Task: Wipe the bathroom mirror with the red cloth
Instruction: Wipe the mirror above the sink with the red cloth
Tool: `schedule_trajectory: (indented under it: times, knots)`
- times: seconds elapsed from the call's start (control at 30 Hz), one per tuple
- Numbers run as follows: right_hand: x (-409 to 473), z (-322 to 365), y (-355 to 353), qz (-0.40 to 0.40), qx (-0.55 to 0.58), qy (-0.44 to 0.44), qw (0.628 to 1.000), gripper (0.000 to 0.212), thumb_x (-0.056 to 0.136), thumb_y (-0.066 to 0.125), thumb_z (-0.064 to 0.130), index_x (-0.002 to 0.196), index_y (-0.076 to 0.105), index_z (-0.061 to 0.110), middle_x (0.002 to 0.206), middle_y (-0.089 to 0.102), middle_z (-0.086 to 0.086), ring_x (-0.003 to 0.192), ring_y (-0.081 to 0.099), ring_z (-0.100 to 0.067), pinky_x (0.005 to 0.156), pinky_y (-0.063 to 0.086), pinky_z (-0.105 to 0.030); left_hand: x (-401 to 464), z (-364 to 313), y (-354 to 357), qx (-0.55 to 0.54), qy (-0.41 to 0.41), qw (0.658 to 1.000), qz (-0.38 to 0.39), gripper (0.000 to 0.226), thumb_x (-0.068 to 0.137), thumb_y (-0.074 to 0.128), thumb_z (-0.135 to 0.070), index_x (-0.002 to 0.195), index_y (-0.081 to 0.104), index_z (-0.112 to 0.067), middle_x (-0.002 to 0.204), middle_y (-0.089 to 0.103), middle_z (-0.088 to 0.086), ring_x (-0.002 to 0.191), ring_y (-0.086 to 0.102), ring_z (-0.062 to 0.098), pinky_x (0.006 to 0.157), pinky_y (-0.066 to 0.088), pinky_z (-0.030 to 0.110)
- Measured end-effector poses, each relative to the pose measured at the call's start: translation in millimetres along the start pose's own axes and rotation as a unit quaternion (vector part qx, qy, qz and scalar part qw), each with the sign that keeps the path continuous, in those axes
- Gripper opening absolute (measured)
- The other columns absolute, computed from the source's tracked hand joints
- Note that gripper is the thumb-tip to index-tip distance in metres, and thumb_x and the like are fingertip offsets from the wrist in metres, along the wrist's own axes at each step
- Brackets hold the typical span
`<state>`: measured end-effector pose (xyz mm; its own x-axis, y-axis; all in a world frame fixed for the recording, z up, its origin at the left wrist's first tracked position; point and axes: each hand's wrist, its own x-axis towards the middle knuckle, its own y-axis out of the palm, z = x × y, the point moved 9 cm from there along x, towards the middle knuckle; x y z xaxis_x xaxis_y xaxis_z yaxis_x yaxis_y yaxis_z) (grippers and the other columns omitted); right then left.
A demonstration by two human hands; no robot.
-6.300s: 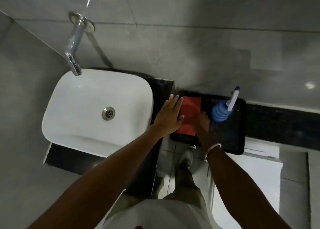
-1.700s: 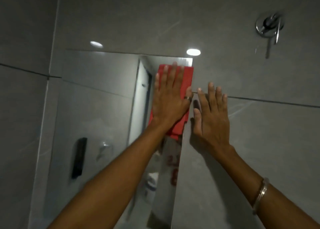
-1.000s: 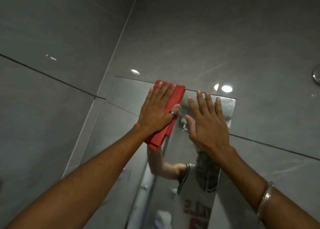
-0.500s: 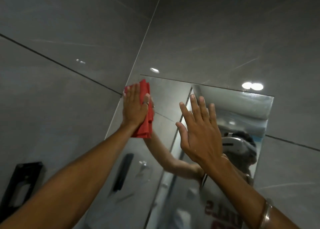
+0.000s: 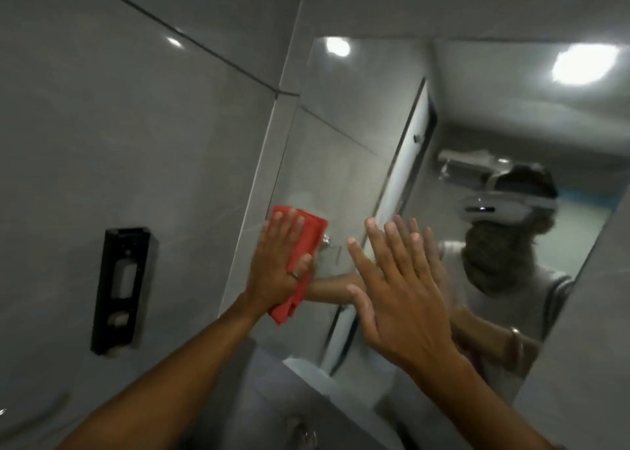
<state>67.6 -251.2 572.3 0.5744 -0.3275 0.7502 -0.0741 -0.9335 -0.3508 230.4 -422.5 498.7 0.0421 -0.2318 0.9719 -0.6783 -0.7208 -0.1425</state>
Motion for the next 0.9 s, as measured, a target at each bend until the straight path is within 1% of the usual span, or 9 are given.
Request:
schedule_trajectory:
  times: [0.07,0.1,0.27,0.43,0.5,0.6,0.77,0.83,0.9]
  knots:
    - [-20,-3,9,0.028,-0.008,0.026,0.999,0.067,0.098,0.039,0.050,0.157,0.043,0.017,0.169,0.026,-0.014,0.159,0.018,-0.034,0.130,0.009,-0.052,-33,34,-6,-0.037,-0.172,0.984,-0.042,0.068,0.107,0.035,-0.046,0.167,0.012,-0.022,0.175,0.011,0.003,0.164,0.005,0.025,0.132,0.010,0.055]
    - [-28,-3,13,0.044,-0.018,0.023,0.999,0.067,0.098,0.039,0.050,0.156,0.045,0.016,0.168,0.027,-0.015,0.158,0.020,-0.035,0.130,0.010,-0.052,-49,37,-5,-0.039,-0.208,0.976,-0.045,0.069,0.107,0.035,-0.043,0.166,0.013,-0.017,0.175,0.010,0.005,0.164,0.005,0.027,0.131,0.010,0.056]
    - [-66,4,26,0.083,-0.036,-0.005,0.996,0.063,0.101,0.038,0.048,0.155,0.046,0.016,0.166,0.031,-0.017,0.156,0.024,-0.037,0.129,0.014,-0.055,-119,6,13,-0.012,-0.152,0.988,0.022,0.070,0.104,0.033,-0.041,0.163,0.018,-0.007,0.172,0.011,0.010,0.162,0.006,0.030,0.131,0.009,0.059]
    - [-95,-26,2,0.060,-0.012,0.034,0.998,0.060,0.105,0.040,0.044,0.158,0.041,0.015,0.169,0.027,-0.017,0.159,0.022,-0.037,0.132,0.002,-0.050,-149,15,16,-0.049,-0.356,0.933,-0.019,0.073,0.103,0.025,-0.049,0.165,0.017,-0.010,0.174,0.013,0.011,0.163,0.007,0.029,0.131,0.007,0.056]
    - [-110,-42,-9,0.051,-0.017,0.040,0.998,0.060,0.105,0.043,0.043,0.158,0.041,0.014,0.169,0.026,-0.018,0.160,0.016,-0.036,0.132,0.000,-0.050,-158,1,21,-0.064,-0.402,0.913,-0.026,0.075,0.104,0.022,-0.052,0.165,0.015,-0.010,0.175,0.011,0.010,0.163,0.004,0.028,0.132,0.004,0.055]
    - [-127,-63,-23,0.031,-0.042,0.034,0.998,0.057,0.106,0.041,0.039,0.156,0.044,0.011,0.168,0.027,-0.020,0.160,0.013,-0.035,0.132,0.003,-0.052,-162,-53,29,-0.064,-0.391,0.917,-0.037,0.070,0.106,0.022,-0.045,0.165,0.016,-0.009,0.175,0.011,0.011,0.163,0.004,0.029,0.133,0.003,0.052]
    - [-147,-88,-48,-0.008,-0.053,0.042,0.998,0.055,0.106,0.042,0.032,0.157,0.043,0.012,0.168,0.026,-0.018,0.156,0.024,-0.039,0.131,0.010,-0.053,-167,-178,49,-0.074,-0.383,0.919,-0.060,0.062,0.109,0.027,-0.036,0.162,0.025,-0.003,0.171,0.022,0.016,0.161,0.017,0.037,0.129,0.017,0.058]
    - [-151,-97,-54,-0.009,-0.050,0.055,0.997,0.056,0.106,0.039,0.032,0.159,0.037,0.014,0.169,0.021,-0.016,0.160,0.018,-0.033,0.131,0.012,-0.053,-163,-234,63,-0.072,-0.302,0.950,-0.026,0.064,0.110,0.025,-0.042,0.165,0.018,-0.010,0.174,0.015,0.012,0.162,0.014,0.036,0.131,0.011,0.054]
    - [-156,-105,-58,-0.001,-0.044,0.068,0.997,0.057,0.105,0.039,0.032,0.160,0.033,0.015,0.169,0.018,-0.013,0.162,0.007,-0.026,0.131,0.008,-0.052,-165,-288,78,-0.058,-0.171,0.983,0.029,0.067,0.109,0.030,-0.047,0.167,0.016,-0.016,0.176,0.009,0.007,0.163,0.012,0.033,0.132,0.007,0.053]
